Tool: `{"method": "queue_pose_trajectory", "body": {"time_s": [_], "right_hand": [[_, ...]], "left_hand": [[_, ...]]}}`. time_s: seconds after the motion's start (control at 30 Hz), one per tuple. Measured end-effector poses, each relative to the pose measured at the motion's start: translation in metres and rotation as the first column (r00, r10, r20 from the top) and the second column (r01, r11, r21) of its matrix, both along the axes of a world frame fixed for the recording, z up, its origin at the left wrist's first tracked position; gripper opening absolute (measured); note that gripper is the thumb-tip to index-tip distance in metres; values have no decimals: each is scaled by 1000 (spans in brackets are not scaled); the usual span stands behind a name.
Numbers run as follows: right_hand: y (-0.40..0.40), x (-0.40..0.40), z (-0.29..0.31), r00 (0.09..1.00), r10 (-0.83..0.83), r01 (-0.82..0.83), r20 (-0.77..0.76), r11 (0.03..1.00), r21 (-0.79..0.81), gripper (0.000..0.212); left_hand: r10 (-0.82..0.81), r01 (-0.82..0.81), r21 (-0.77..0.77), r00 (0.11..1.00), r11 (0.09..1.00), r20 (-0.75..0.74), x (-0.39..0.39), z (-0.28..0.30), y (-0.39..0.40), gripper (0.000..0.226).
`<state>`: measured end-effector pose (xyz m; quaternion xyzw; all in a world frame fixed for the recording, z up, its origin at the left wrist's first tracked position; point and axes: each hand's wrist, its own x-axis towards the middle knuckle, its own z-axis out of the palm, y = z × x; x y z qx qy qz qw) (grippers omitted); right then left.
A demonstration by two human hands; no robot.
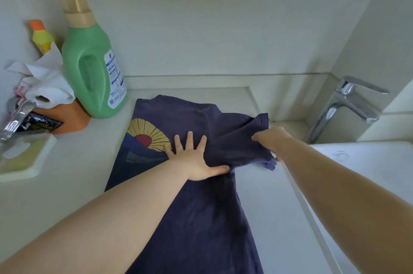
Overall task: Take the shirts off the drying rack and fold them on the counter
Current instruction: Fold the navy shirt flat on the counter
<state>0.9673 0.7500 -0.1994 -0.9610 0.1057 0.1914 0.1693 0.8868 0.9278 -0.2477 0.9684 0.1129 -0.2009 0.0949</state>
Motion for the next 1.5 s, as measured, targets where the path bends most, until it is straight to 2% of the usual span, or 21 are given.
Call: {"method": "queue_pose_trajectory", "body": {"time_s": [0.1,0.2,0.27,0.3,0.4,0.47,0.53,0.63,0.73,0.77,0.8,0.83,0.9,0.93,0.97,1.03,1.07,1.17,1.23,1.37,1.5], "right_hand": [[-1,3,-28,997,26,-17,78,993,-117,52],[-1,2,-32,991,-62,62,119,998,4,48],[-4,9,-34,992,-91,75,88,982,175,24],[-7,12,-35,989,-147,133,19,940,316,21],[-14,9,-22,920,-279,390,-275,592,706,16],[-17,7,-18,898,-278,436,-341,464,771,33],[-15,7,-10,918,-266,387,-295,431,815,37],[-1,7,12,975,-198,182,-101,455,872,34],[27,5,37,993,-46,-72,113,524,849,49],[38,2,43,984,13,-153,177,567,809,54],[50,-2,48,968,74,-234,238,602,763,56],[62,-7,50,948,136,-306,287,636,708,56],[88,-20,47,901,292,-433,321,646,628,54],[99,-24,40,879,386,-472,280,624,623,49],[110,-30,35,853,485,-487,195,603,631,39],[120,-36,22,818,574,-454,28,616,643,16],[121,-32,14,835,548,-453,40,646,614,16],[112,-6,-5,942,269,-334,203,828,451,18],[103,10,-13,972,130,-207,198,874,441,31],[105,37,-26,997,62,-81,53,806,587,56],[127,58,-21,971,194,-239,140,766,597,68]], "left_hand": [[7,-5,41,999,999,-39,10,-7,-4,130],[24,-21,32,995,999,-101,17,-1,-6,131],[6,-1,64,996,998,-87,23,6,-5,130],[-6,7,79,1000,997,-21,27,9,-3,127],[-29,18,48,967,999,255,35,7,11,108],[-76,68,53,982,996,174,33,-5,16,106],[-89,83,85,994,993,70,34,-12,14,115],[-70,70,38,998,997,-11,38,-4,10,133],[-7,30,-210,994,977,109,36,7,22,123],[105,-16,-392,973,920,206,34,8,29,106],[282,-70,-596,920,800,271,32,13,41,81],[478,-131,-780,847,612,233,31,17,55,55],[716,-238,-967,692,97,-98,24,32,78,27],[720,-254,-961,646,-110,-253,20,35,88,31],[702,-274,-943,633,-190,-325,16,36,99,44],[681,-340,-929,647,-145,-343,9,36,111,60],[680,-379,-922,654,-82,-330,7,32,114,58],[718,-425,-901,654,89,-237,4,17,118,32],[738,-409,-903,649,133,-186,6,12,116,19],[769,-350,-931,621,102,-149,8,18,115,22],[768,-345,-924,633,165,-99,7,17,120,25]]}}
